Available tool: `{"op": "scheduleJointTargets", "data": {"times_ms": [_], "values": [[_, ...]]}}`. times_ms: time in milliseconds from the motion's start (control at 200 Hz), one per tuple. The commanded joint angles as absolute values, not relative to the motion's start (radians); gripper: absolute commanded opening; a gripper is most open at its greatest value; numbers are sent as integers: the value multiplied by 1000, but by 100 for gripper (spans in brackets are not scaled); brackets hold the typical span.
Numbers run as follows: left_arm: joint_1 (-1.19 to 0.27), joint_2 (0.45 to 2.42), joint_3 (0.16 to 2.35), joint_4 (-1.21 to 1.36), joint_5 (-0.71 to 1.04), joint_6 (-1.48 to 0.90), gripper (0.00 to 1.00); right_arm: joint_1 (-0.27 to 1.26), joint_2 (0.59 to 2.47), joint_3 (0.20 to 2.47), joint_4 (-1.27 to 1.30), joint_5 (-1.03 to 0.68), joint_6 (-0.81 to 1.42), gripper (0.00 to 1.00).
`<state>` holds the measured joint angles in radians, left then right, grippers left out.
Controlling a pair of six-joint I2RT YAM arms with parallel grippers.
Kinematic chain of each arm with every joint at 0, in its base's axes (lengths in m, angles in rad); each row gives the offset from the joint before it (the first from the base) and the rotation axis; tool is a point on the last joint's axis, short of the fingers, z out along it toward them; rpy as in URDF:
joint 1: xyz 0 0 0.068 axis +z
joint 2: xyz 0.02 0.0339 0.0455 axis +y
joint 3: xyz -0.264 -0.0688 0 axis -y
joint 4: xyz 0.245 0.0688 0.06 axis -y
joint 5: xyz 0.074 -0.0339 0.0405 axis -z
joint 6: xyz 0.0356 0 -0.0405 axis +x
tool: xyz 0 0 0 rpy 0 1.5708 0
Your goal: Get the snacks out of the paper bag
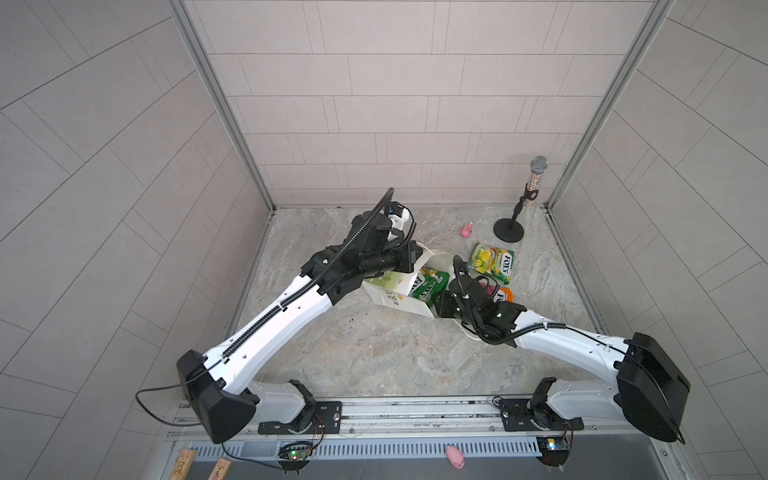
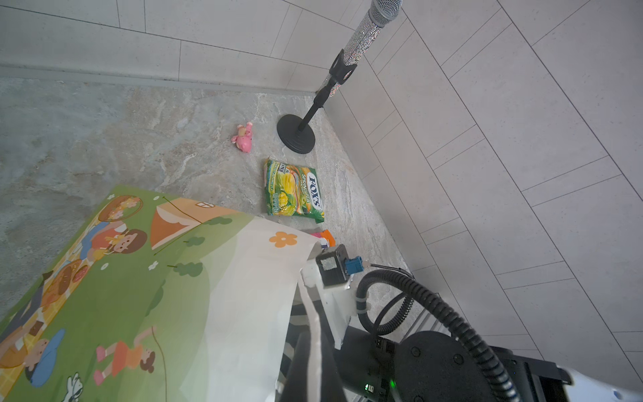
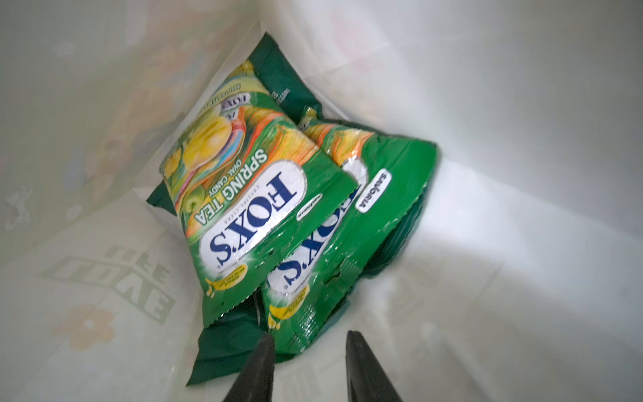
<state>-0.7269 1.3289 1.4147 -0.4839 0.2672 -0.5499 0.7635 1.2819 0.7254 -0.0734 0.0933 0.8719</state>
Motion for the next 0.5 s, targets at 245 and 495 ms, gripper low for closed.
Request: {"op": "scheduleJointTargets", "data": {"times_ms": [245,495], "values": [[-730,1302,1408,-462,305,-537,0,759,1342,778,-107,233,970,35],[-731,1304,1410,-460,322,-537,0,755,1380,793,-84,242,994,34]]}}
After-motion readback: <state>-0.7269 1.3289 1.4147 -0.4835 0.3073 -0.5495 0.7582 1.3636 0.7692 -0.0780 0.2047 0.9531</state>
